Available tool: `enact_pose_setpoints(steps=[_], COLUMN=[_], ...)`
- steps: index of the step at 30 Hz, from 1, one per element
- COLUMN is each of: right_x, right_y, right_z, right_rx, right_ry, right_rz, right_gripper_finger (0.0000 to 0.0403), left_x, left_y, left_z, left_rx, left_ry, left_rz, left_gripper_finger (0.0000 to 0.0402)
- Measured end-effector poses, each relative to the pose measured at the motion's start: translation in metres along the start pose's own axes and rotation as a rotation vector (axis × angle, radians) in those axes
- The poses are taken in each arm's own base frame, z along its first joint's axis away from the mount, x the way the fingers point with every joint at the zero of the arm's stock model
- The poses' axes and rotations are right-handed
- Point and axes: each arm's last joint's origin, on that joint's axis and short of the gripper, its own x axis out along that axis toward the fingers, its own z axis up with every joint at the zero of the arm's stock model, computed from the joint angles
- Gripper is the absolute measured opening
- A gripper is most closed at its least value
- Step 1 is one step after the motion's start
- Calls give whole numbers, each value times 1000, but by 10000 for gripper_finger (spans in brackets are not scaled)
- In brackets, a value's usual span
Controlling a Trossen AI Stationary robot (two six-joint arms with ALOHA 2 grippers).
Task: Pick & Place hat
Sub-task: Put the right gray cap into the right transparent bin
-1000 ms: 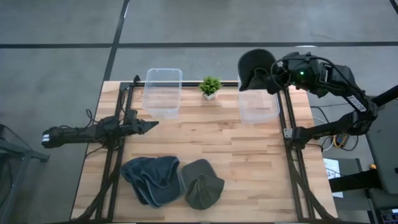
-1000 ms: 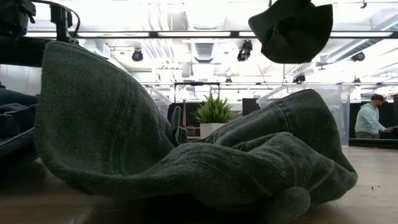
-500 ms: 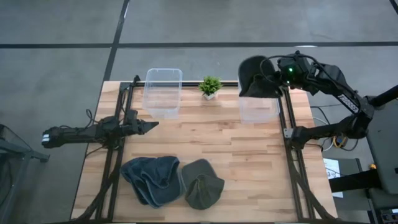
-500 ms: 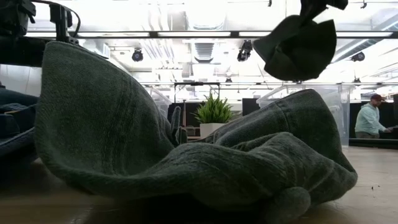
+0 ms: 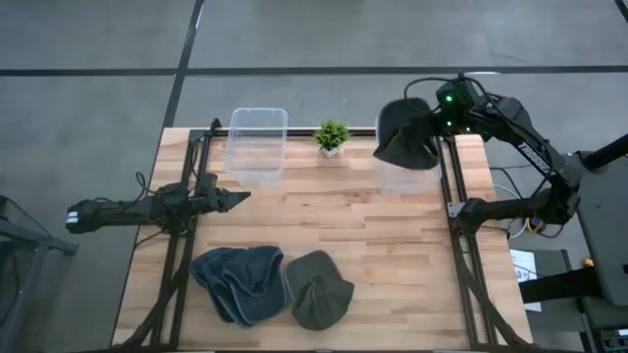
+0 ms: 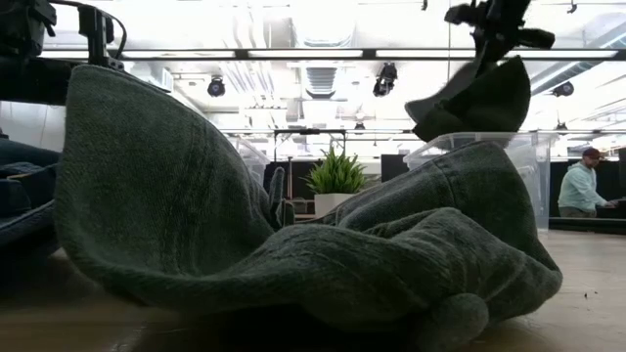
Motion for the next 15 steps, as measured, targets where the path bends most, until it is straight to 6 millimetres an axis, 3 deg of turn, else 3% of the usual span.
enact_pose_setpoints(steps=[15], right_x=[67], right_y=[16], right_z=[10], right_rx=[-67], right_ry=[240], right_rz=[-145], right_gripper_finger=[8], left_x=[0], left_y=[0], left_z=[-1], left_rx=[-4], left_ry=[29], left_rz=[-9], left_gripper_finger=[0])
